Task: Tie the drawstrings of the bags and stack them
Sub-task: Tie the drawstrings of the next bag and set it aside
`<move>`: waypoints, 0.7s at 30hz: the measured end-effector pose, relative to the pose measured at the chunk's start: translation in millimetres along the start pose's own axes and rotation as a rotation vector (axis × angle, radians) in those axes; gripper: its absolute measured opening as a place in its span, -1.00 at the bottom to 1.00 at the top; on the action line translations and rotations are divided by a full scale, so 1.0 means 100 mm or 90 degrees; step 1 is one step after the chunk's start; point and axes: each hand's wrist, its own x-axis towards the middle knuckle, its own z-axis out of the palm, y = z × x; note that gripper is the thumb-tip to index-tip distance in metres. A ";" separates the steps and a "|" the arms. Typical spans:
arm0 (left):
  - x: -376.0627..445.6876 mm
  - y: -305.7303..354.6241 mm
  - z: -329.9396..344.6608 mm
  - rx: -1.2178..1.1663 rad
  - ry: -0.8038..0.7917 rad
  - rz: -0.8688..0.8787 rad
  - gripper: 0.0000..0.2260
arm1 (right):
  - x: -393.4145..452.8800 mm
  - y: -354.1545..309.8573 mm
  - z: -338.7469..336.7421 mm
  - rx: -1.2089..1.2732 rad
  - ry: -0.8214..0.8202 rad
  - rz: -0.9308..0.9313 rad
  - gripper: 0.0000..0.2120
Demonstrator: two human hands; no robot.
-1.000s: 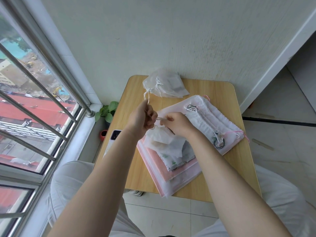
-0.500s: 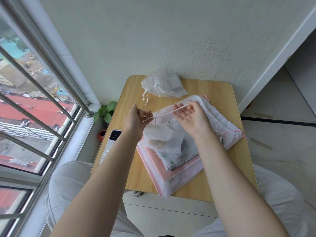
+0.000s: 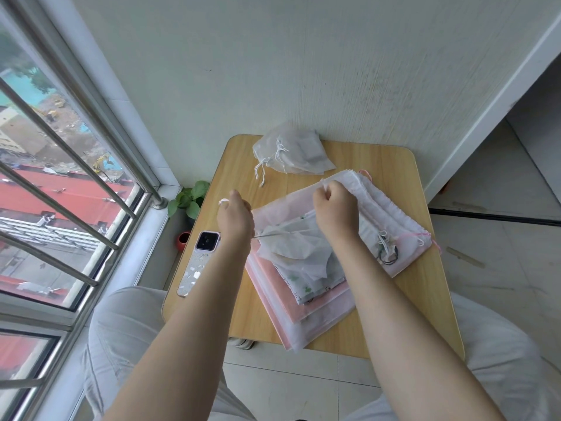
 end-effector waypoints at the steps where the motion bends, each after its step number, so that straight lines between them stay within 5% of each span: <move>1: -0.01 -0.01 0.02 0.042 0.011 0.040 -0.69 | -0.01 -0.01 0.02 -0.028 0.001 -0.033 -0.65; 5: 0.05 -0.04 -0.02 0.272 -0.035 0.180 -0.70 | -0.02 0.00 0.01 -0.210 -0.119 -0.145 -0.90; 12: 0.10 0.04 -0.13 0.746 -0.192 0.218 -0.58 | 0.01 -0.08 -0.12 -0.281 -0.472 -0.051 -0.72; 21: 0.00 0.19 -0.21 0.722 -0.343 0.165 -0.70 | 0.00 -0.09 -0.12 -0.291 -0.416 -0.097 -0.82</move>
